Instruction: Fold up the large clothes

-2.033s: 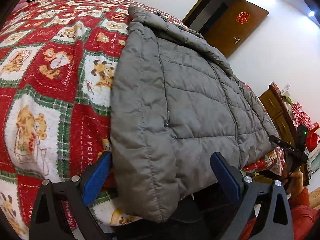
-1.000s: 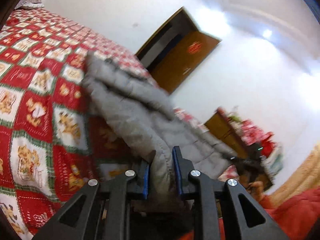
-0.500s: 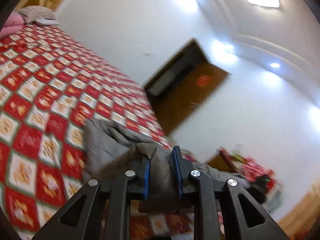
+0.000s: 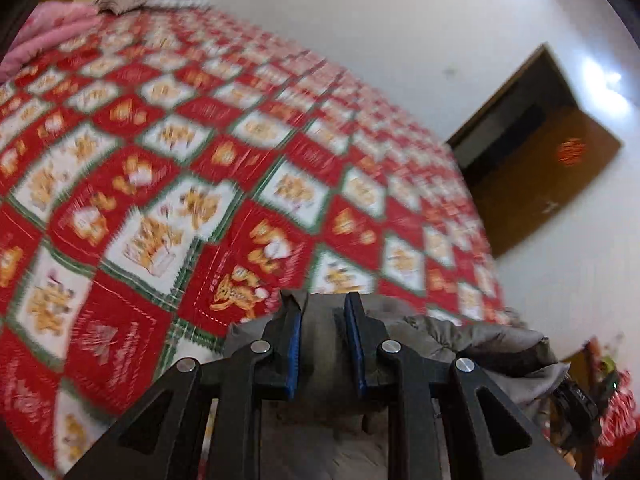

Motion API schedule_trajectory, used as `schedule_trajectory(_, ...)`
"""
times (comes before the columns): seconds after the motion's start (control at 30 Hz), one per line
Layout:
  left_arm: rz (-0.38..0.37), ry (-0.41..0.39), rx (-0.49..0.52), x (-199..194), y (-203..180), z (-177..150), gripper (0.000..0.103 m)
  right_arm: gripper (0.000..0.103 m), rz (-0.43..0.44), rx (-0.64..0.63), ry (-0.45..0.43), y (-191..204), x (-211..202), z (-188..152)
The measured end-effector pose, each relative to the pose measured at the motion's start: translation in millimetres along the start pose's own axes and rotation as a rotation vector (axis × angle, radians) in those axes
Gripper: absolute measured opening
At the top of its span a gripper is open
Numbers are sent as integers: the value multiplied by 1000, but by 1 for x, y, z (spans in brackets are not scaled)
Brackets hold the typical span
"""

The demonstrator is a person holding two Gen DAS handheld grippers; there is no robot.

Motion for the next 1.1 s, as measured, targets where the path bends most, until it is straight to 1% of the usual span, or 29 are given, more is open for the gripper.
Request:
schedule_trajectory(0.07, 21, 27, -32, 27, 11, -7, 21, 21, -60, 15, 16, -12, 33, -15)
schedule_trajectory(0.1, 23, 43, -43, 36, 14, -12, 21, 22, -64, 21, 24, -16, 45, -22)
schedule_trajectory(0.17, -3, 65, -61, 51, 21, -20, 22, 21, -56, 26, 15, -21, 54, -30)
schedule_trajectory(0.27, -77, 72, -89, 56, 30, -25, 22, 22, -43, 42, -21, -26, 55, -36)
schedule_trajectory(0.33, -130, 90, -123, 53, 36, -24, 24, 22, -30, 58, -8, -31, 58, -37)
schedule_trajectory(0.4, -214, 130, -201, 49, 46, -20, 28, 23, -6, 88, 3, -35, 59, -37)
schedule_trajectory(0.43, -240, 147, -239, 44, 48, -19, 30, 24, 8, 103, 7, -35, 59, -37)
schedule_trajectory(0.47, -264, 156, -286, 35, 56, -15, 32, 27, 30, 120, 19, -36, 58, -36)
schedule_trajectory(0.5, -267, 140, -301, 21, 61, -9, 44, 34, 57, 131, 47, -37, 56, -33)
schedule_trajectory(0.53, -241, 103, -288, 3, 65, -1, 65, 39, 79, 135, 66, -35, 51, -30)
schedule_trajectory(0.57, -207, 49, -263, -18, 68, 7, 76, 50, 105, 138, 62, -33, 40, -25)
schedule_trajectory(0.6, -186, -3, -244, -39, 69, 14, 91, 69, 133, 141, 23, -30, 22, -18)
schedule_trajectory(0.63, -177, -41, -232, -53, 69, 18, 94, 78, 139, 143, -17, -29, 8, -12)
schedule_trajectory(0.67, -165, -80, -215, -76, 67, 23, 94, 91, 137, 144, -84, -27, -16, -4)
schedule_trajectory(0.7, -148, -88, -205, -86, 65, 24, 94, 96, 131, 140, -144, -24, -38, 1)
schedule_trajectory(0.77, -44, -110, -139, -107, 49, 22, 94, 94, 100, 109, -199, -14, -65, 7)
schedule_trajectory(0.8, -4, -121, -89, -108, 36, 19, 94, 84, 80, 52, -200, 1, -74, 9)
schedule_trajectory(0.83, 29, -128, -19, -107, 16, 13, 94, 75, 87, -10, -182, 19, -78, 7)
schedule_trajectory(0.87, 43, -123, 48, -99, -8, 5, 94, 60, 93, -63, -157, 38, -75, 5)
schedule_trajectory(0.9, 41, -111, 101, -88, -26, -4, 94, 49, 91, -147, -112, 64, -72, -2)
schedule_trajectory(0.97, 22, -76, 207, -65, -68, -24, 94, 41, 80, -259, -64, 103, -62, -18)
schedule_trajectory(1.03, 20, -40, 282, -39, -101, -43, 94, 41, 98, -320, -26, 131, -43, -33)
schedule_trajectory(1.1, 43, -11, 349, -8, -131, -63, 94, 41, 78, -349, 23, 148, -14, -49)
Point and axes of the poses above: each gripper's, at about its wrist camera, not at the fingertips, and x roughly the way its jaws point, y to its left, z to its top, the point moved 5 cm from there along x, roughly the way its jaws point, and after that the axes turned 1 degree about -x, right-handed, at the moved point
